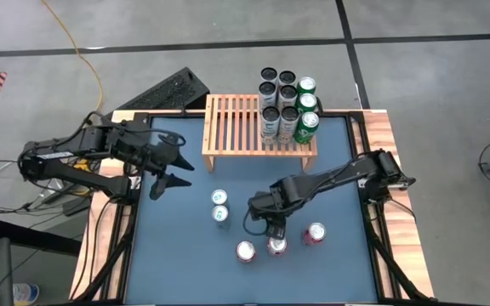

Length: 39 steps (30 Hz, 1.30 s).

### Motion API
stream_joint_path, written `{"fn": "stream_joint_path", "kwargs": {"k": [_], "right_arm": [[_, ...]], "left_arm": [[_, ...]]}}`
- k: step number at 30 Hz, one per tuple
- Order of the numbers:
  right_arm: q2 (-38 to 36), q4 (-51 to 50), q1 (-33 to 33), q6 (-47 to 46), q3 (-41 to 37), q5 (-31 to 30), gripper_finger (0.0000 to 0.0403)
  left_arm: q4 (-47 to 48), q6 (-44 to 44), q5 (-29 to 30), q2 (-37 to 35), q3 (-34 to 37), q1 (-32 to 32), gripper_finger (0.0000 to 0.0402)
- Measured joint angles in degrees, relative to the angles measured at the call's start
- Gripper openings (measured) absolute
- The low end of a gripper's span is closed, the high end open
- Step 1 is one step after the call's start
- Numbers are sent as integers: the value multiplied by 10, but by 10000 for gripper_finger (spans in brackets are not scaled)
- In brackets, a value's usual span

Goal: Place canned beverage on shelf
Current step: Put the bottom right blue soda can on the shelf

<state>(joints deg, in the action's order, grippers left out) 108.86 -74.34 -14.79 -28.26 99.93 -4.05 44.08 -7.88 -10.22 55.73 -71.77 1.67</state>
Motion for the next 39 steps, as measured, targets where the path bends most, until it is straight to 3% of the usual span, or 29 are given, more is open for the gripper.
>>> {"fn": "stream_joint_path", "kwargs": {"k": [4,8,10,14,20,33,39], "right_arm": [[0,-87,11,89,91,-36,190],[-1,-150,15,204,202,-82,190],[-2,-159,14,265,254,-97,190],[-2,-152,5,350,350,-117,190],[-32,-96,-5,433,335,-114,190],[-16,-65,-51,531,336,-145,190],[-17,-35,-70,547,336,-143,190]], "left_arm": [[-54,39,-56,8,0,0,219],[-131,50,-168,22,0,11,219],[-179,31,-231,35,-1,20,219],[-210,5,-287,65,-1,32,219],[-231,3,-361,122,0,47,219],[-402,-55,-572,261,0,104,219],[-481,-84,-611,329,-1,122,220]]}}
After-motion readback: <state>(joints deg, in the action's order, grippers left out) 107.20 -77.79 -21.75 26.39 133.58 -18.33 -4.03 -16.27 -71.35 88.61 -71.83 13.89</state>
